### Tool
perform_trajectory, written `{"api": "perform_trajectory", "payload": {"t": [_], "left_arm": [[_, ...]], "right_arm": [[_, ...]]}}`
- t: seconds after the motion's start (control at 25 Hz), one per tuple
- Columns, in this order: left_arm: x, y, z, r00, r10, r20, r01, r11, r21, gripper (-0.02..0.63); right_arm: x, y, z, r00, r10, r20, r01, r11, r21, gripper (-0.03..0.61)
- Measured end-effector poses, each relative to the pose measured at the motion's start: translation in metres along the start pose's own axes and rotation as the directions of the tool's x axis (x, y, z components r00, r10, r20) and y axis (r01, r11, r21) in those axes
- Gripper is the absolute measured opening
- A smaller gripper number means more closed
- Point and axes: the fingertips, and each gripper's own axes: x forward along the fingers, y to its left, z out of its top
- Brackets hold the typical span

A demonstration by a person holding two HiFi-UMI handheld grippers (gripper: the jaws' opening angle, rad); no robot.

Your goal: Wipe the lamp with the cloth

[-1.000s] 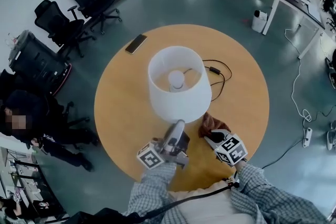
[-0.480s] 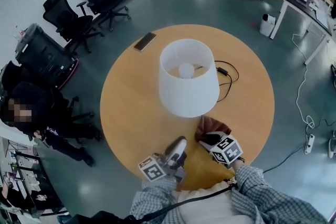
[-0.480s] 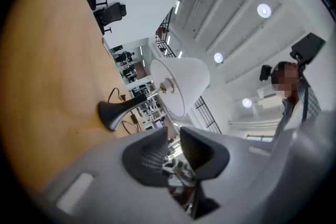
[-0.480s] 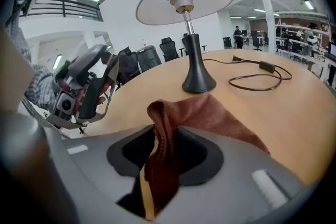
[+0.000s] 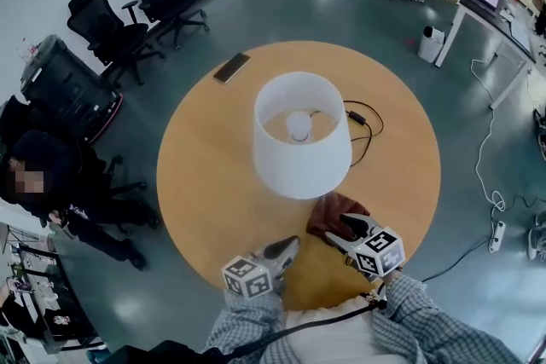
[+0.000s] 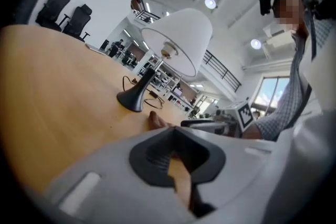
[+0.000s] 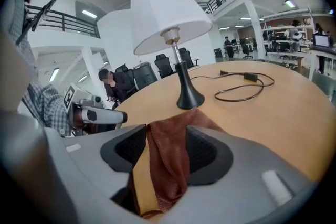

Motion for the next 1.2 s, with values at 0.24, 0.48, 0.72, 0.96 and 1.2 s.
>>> {"api": "perform_trajectory", "payload": {"t": [0.24,0.48,0.72,0.96,1.2], "left_arm": [[0.006,0.001,-0.012,0.997,0.010,-0.072,-0.007,0.999,0.049,0.000],[0.007,-0.002,-0.012,0.997,0.007,-0.080,-0.003,0.998,0.061,0.000],[0.005,-0.007,-0.007,0.998,-0.001,-0.069,0.005,0.998,0.065,0.000],[0.007,-0.010,-0.005,0.998,-0.005,-0.067,0.009,0.998,0.068,-0.002],[0.006,-0.008,-0.005,0.997,-0.001,-0.073,0.006,0.997,0.073,-0.001]], "right_arm": [[-0.036,-0.011,0.023,0.984,-0.067,0.166,0.062,0.997,0.038,0.005],[-0.020,0.002,0.011,0.986,-0.029,0.163,0.008,0.992,0.127,0.005],[-0.014,0.012,0.009,0.989,0.015,0.150,-0.036,0.990,0.134,0.005],[-0.010,0.014,0.013,0.990,0.028,0.137,-0.042,0.994,0.104,0.004],[-0.007,0.015,0.014,0.990,0.029,0.135,-0.042,0.995,0.091,0.003]]}}
